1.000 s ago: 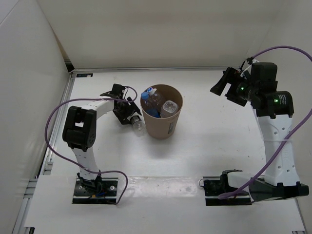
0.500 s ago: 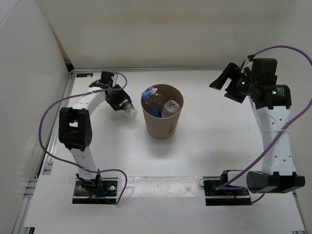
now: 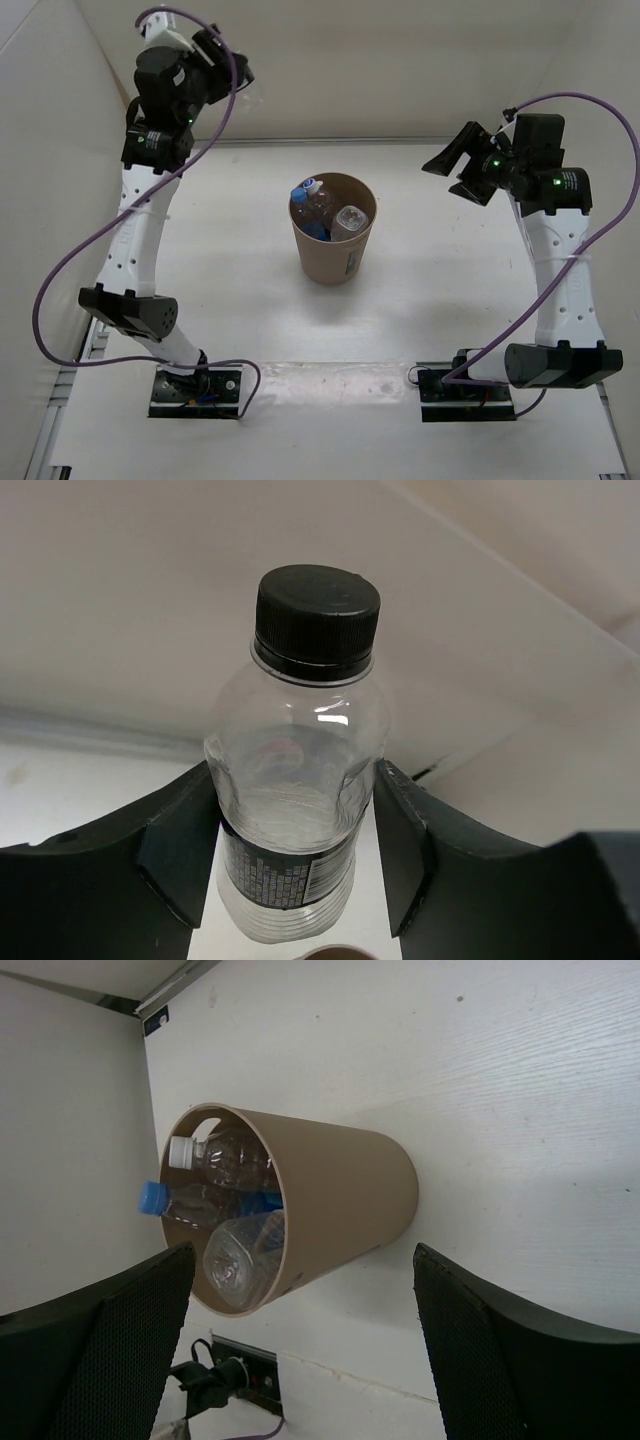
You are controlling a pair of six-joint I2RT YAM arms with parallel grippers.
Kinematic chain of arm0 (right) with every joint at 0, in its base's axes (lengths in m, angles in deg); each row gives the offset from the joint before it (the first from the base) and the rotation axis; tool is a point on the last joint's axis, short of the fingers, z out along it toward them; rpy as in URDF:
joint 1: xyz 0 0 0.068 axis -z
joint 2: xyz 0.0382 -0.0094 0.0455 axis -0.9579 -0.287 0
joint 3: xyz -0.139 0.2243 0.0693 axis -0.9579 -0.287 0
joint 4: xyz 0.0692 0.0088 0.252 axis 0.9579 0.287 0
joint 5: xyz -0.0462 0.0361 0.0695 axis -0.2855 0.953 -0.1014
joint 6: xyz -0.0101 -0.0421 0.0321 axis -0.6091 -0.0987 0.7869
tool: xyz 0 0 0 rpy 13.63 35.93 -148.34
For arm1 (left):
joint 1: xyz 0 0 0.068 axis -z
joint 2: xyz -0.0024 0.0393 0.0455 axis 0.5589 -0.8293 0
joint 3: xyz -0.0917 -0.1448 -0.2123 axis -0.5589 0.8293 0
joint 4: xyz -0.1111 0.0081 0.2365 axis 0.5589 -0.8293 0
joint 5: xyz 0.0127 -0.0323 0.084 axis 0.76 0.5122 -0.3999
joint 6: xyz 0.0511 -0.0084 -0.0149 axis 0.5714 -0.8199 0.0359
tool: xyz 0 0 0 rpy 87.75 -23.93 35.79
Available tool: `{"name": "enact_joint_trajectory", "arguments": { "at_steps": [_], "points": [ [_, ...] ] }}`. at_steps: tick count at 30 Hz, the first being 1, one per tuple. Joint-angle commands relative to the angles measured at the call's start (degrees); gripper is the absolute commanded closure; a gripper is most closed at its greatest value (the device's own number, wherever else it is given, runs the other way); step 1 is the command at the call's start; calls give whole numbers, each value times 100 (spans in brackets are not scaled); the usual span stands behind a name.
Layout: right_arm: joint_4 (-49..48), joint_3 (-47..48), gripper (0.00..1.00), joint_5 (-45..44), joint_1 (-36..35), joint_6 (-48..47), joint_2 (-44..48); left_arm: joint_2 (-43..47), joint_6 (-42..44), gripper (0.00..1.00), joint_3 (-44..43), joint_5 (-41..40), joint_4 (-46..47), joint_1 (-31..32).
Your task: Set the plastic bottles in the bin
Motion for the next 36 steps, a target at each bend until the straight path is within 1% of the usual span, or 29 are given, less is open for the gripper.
{"name": "enact_joint_trajectory", "arguments": {
  "at_steps": [1, 2, 3, 4, 5, 7, 8, 10, 11, 13, 14, 17, 20, 22, 25, 26, 27, 29, 32, 33, 34, 36],
  "points": [
    [-288, -46, 10, 277, -2, 146, -17, -187, 889, 51, -136, 66, 744, 573],
    [-288, -64, 10, 312, 6, 173, -34, -283, 1090, 50, -128, 171, 859, 792],
    [-288, -64, 10, 339, -11, 182, -34, -310, 1127, 50, -110, 216, 877, 1046],
    [-306, -72, 10, 347, -11, 191, -34, -336, 1154, 49, -49, 268, 982, 1162],
    [-297, -73, 10, 356, 6, 191, -34, -363, 1354, 49, -5, 347, 1044, 1537],
    [-245, -81, 10, 356, 6, 156, 9, -346, 1540, 48, 196, 339, 1097, 1812],
    [-253, -99, 10, 313, 33, 156, 36, -345, 1576, 48, 363, 330, 1115, 2118],
    [-244, -195, 10, 312, 50, 147, 106, -284, 1497, 46, 705, 304, 1176, 2252],
    [-236, -213, 10, 321, 85, 155, 132, -267, 1514, 46, 803, 295, 1220, 2436],
    [-236, -248, 10, 304, 77, 129, 168, -144, 1567, 45, 1206, 234, 1282, 2577],
    [-218, -257, 10, 269, 94, 129, 203, -117, 1463, 45, 1408, 207, 1334, 2665],
    [-209, -257, 10, 233, 103, 103, 194, -47, 1312, 43, 1760, 190, 1404, 2780],
    [-201, -257, 10, 207, 68, 85, 168, -21, 1128, 43, 2051, 233, 1422, 2850],
    [-201, -231, 10, 207, 59, 68, 177, -38, 1171, 41, 2226, 277, 1502, 2912],
    [-200, -204, 10, 172, 33, 50, 159, -82, 1215, 38, 2377, 286, 1467, 2947],
    [-183, -178, 10, 172, 15, 15, 142, -90, 1233, 36, 2386, 278, 1467, 2930],
    [-183, -169, 10, 172, -11, 15, 141, -82, 1259, 28, 2412, 269, 1449, 2921],
    [-165, -152, 10, 111, -37, -20, 150, -73, 1260, 21, 2438, 260, 1431, 2930],
    [-148, -152, 10, 93, -28, -47, 168, -3, 1408, 0, 2360, 137, 1405, 2947],
    [-148, -152, 10, 84, -20, -38, 177, 32, 1583, 0, 2325, 102, 1396, 2930],
    [-148, -152, 10, 84, -2, -47, 185, 59, 1689, 0, 2098, -29, 1335, 2921],
    [-130, -152, 10, 40, -20, -47, 194, 155, 2188, 0, 1895, -266, 1203, 2877]
  ]
}}
